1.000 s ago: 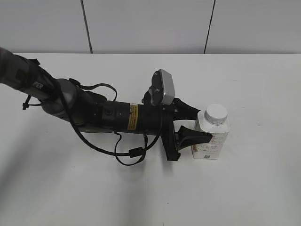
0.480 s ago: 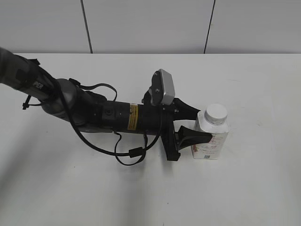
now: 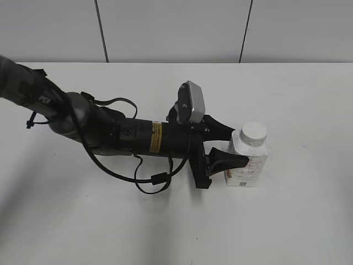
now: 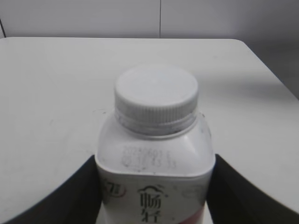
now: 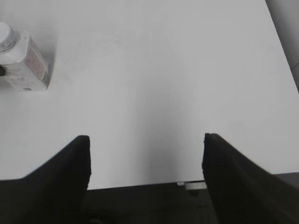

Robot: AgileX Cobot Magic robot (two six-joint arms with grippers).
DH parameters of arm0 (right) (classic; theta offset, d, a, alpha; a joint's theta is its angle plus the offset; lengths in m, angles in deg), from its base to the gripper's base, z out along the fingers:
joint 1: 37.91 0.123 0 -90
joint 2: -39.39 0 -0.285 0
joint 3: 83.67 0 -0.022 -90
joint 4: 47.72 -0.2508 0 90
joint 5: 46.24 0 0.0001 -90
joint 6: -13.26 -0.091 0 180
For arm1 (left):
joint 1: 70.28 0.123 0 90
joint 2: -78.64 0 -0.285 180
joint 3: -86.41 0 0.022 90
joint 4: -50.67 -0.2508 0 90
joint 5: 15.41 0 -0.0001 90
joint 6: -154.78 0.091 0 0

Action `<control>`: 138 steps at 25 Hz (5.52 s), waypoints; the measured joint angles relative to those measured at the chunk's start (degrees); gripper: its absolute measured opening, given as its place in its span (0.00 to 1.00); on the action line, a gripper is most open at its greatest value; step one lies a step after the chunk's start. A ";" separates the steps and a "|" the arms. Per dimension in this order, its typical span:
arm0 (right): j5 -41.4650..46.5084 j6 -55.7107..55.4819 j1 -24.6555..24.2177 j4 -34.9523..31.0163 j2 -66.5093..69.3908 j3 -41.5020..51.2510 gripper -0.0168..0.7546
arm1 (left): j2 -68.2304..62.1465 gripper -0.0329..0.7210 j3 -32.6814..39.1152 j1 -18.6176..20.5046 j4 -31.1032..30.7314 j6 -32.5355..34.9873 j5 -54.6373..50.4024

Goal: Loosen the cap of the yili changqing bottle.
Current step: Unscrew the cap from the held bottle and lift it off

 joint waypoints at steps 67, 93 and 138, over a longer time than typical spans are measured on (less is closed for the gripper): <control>3.73 -19.29 27.46 -2.74 71.19 -38.24 0.55 | 0.00 0.59 0.00 0.00 0.00 0.00 0.17; 3.85 -21.54 27.57 -5.35 81.33 -43.85 0.73 | 0.00 0.59 0.00 0.00 0.00 0.00 0.17; 3.43 -21.68 26.35 -5.80 85.82 -42.73 0.56 | 0.00 0.59 0.00 0.00 0.00 0.00 0.17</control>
